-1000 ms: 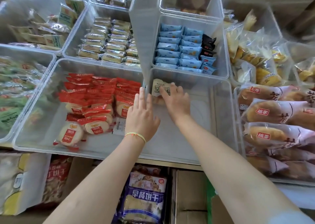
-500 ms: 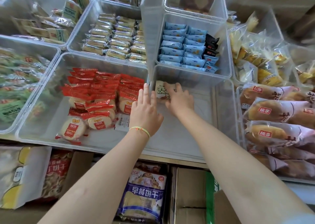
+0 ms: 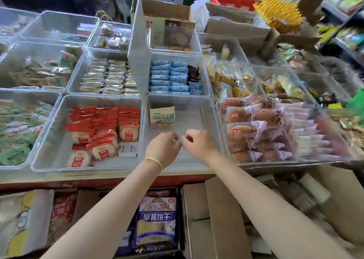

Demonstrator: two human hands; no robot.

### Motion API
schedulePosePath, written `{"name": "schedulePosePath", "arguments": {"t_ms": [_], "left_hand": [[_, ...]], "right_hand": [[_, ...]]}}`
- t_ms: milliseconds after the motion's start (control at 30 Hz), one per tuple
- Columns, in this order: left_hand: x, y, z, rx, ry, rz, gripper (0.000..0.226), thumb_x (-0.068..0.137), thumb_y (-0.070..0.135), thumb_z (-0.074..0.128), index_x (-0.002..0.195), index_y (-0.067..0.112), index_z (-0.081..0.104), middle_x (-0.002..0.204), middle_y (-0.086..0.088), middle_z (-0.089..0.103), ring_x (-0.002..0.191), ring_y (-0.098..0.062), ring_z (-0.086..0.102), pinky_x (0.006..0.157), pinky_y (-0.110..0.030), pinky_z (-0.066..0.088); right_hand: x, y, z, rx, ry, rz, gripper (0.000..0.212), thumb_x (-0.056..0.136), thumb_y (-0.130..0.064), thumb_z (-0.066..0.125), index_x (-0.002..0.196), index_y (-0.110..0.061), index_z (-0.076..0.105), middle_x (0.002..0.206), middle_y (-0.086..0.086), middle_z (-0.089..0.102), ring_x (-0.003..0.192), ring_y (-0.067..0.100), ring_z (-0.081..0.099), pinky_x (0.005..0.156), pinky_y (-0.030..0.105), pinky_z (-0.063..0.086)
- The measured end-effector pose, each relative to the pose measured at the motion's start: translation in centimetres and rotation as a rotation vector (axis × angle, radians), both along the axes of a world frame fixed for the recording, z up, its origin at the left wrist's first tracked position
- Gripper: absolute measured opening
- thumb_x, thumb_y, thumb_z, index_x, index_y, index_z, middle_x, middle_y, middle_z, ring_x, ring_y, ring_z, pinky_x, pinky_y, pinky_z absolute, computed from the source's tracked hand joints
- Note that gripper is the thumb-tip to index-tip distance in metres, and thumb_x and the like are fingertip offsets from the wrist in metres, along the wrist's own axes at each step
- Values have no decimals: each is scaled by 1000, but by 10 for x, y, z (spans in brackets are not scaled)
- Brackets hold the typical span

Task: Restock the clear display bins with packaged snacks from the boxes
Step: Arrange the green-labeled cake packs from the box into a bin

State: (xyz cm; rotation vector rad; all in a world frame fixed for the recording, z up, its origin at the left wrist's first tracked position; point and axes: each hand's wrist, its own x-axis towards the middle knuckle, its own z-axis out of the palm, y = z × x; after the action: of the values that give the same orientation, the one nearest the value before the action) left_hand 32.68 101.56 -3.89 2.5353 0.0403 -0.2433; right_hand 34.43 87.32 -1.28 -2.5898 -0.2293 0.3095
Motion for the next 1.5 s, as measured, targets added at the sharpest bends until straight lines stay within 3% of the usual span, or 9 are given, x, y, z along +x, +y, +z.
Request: {"name": "schedulePosePath", "arguments": {"t_ms": [200,367,500,667,800,1033,1233,1367,1500], "left_hand": [[-42,-70,26,-207,17,-97,24,89,24,51,96,23,74,89,-1,74,85,-25,68,77,-35,56],[-69,-137,23,-191,84,-222,19,91,28,54,89,19,71,81,-1,66,80,-24,62,70,-30,49],[-76,-189,4,-128,142,-268,17,93,29,53,81,25,65,87,2,66,84,-21,60,69,-26,41],[-80,-234,-29,44,260,-176,25,94,29,49,107,22,69,110,-3,65,98,-24,61,81,-30,50],[-88,-245,-62,146,348,-102,36,92,21,53,128,23,53,125,-9,46,109,-32,57,90,-39,49],[-95,-237,-91,-26,315,-45,36,90,6,52,122,20,57,107,-7,50,102,-28,54,87,-32,46],[-99,-236,-83,-88,333,0,46,86,17,60,131,27,55,106,-3,46,101,-26,56,96,-33,46],[-99,-226,-35,-504,465,-8,83,67,40,80,141,36,44,125,3,57,116,-9,56,103,-26,43],[-97,-209,11,-1041,535,-104,59,80,22,78,134,23,55,128,-6,66,121,-27,60,101,-50,48]], "right_hand": [[-99,-86,21,83,513,-17,35,101,-29,50,78,-5,63,66,8,66,57,21,62,63,35,54],[-107,-171,11,-207,717,-45,36,99,-35,49,83,-10,69,80,4,70,64,18,64,66,29,53],[-93,-224,-20,-260,683,-64,34,98,-37,50,94,-9,68,86,7,67,63,18,59,60,28,48],[-73,-249,-81,-311,674,61,32,97,-41,55,92,-10,61,93,13,61,84,26,61,74,33,48],[-64,-263,-126,-275,608,9,43,95,-38,61,122,-6,52,121,13,61,110,32,61,85,37,50],[-63,-278,-162,-177,629,-131,30,99,-23,56,125,-7,56,122,12,61,110,31,60,78,29,44],[-63,-288,-110,-4,568,146,19,95,-28,65,83,-17,57,84,-1,59,83,22,57,64,31,38],[-65,-304,-29,134,510,251,18,97,-29,63,81,-24,58,90,-4,66,84,13,60,70,30,48],[-69,-296,39,555,475,176,14,99,-26,61,90,-15,62,97,14,69,89,24,66,83,47,54]]}}
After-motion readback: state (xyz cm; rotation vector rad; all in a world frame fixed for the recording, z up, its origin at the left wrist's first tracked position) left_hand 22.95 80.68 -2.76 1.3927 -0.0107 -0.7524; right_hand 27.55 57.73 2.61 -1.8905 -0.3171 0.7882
